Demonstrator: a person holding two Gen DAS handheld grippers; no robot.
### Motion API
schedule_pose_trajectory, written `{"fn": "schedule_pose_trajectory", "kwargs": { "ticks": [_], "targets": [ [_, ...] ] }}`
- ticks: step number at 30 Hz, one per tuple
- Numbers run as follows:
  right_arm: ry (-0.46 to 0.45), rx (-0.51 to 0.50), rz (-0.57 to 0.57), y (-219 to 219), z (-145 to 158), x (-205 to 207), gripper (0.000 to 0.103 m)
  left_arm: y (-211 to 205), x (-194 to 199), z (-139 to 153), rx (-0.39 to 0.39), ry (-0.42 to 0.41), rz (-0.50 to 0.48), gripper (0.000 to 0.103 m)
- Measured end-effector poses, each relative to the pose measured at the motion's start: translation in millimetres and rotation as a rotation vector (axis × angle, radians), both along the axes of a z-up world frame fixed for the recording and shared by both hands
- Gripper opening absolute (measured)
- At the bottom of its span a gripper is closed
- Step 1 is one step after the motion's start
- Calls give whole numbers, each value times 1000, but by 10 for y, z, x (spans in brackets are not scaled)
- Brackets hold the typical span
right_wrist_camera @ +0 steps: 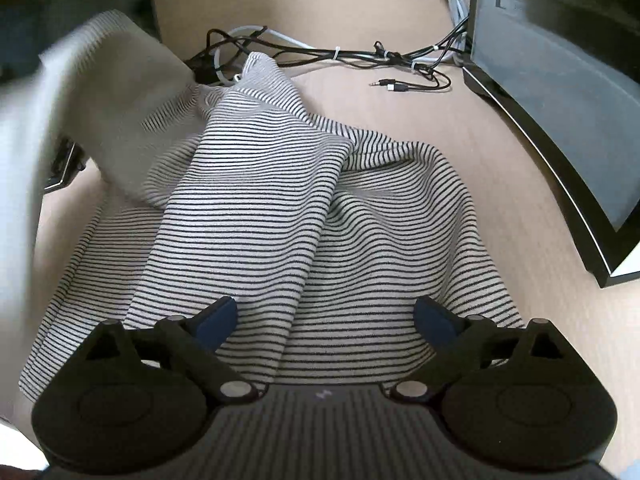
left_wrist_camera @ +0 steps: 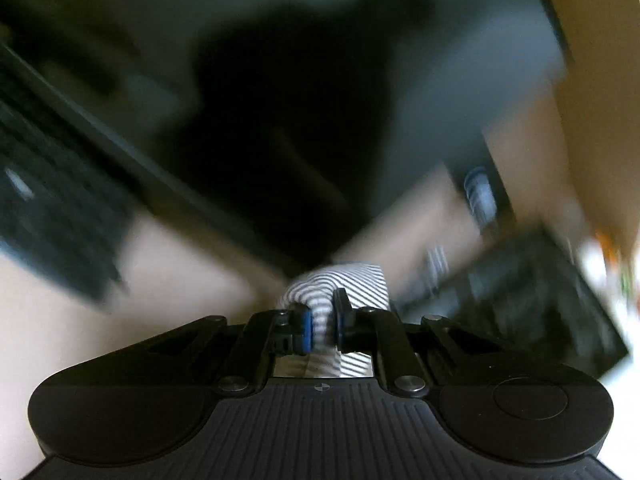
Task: Fold clothes
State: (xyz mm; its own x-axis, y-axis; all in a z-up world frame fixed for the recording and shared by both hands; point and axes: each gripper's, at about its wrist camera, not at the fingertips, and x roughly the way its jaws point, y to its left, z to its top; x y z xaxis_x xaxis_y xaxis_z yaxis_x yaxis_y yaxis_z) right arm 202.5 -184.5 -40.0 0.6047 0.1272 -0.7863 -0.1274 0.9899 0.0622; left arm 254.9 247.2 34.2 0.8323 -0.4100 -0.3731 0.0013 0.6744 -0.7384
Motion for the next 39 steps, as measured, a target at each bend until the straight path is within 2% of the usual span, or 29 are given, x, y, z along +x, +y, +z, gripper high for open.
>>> {"fn": "schedule_pose_trajectory", "kwargs": {
  "ticks": [2, 4, 5, 6, 7, 9, 10, 11, 12, 16, 19, 21, 23, 24, 26, 27, 29, 31, 33, 36, 39],
  "targets": [
    [2, -7, 9, 26, -30, 4, 103, 264, 118, -82, -11, 56, 35, 12],
    [2, -19, 16, 57, -53, 33, 103, 351, 200, -246, 22, 131, 7, 32],
    [6, -23, 18, 66, -55, 52, 103, 374, 200, -343, 25, 176, -2, 57],
    [15, -24, 18, 69, -50, 74, 103, 392, 194, -441, 27, 219, -10, 70],
    [23, -25, 18, 72, -38, 97, 102, 393, 149, -526, 25, 252, -12, 74],
    [14, -48, 13, 104, 49, 111, 87, 377, 19, -588, 60, 270, -12, 92],
    [-10, -76, 16, 139, 133, 100, 67, 335, -61, -580, 93, 268, 3, 96],
    [-39, -101, 24, 186, 222, 97, 54, 304, -146, -554, 134, 261, 33, 97],
    [-72, -125, 37, 243, 316, 101, 50, 292, -236, -491, 179, 241, 68, 97],
    [-146, -126, 121, 560, 613, 267, 50, 121, -565, -131, 348, 77, 185, 100],
    [-134, -129, 171, 944, 573, 500, 64, -146, -607, 8, 361, -3, 106, 103],
    [-124, -155, 202, 1176, 483, 660, 64, -434, -581, -112, 332, -4, 37, 103],
    [-113, -234, 241, 1320, 272, 827, 64, -711, -560, -302, 335, 7, -7, 103],
    [-108, -274, 261, 1391, 166, 910, 61, -800, -541, -345, 339, 2, -31, 103],
    [-104, -366, 355, 1424, 19, 971, 13, -978, -505, -432, 348, -8, -79, 103],
    [-122, -411, 411, 1375, 41, 955, 6, -1068, -486, -475, 352, -13, -104, 103],
    [-193, -504, 499, 1196, 197, 915, 6, -1246, -449, -562, 360, -23, -152, 103],
    [-275, -638, 520, 890, 397, 971, 6, -1419, -409, -651, 369, -32, -199, 103],
    [-332, -783, 492, 550, 536, 1139, 6, -1532, -340, -763, 388, -32, -234, 103],
    [-317, -876, 412, 131, 616, 1505, 5, -1642, -285, -925, 443, -16, -269, 103],
    [-261, -914, 338, -149, 454, 1780, 5, -1680, -296, -1073, 526, 10, -280, 103]
  ]
}}
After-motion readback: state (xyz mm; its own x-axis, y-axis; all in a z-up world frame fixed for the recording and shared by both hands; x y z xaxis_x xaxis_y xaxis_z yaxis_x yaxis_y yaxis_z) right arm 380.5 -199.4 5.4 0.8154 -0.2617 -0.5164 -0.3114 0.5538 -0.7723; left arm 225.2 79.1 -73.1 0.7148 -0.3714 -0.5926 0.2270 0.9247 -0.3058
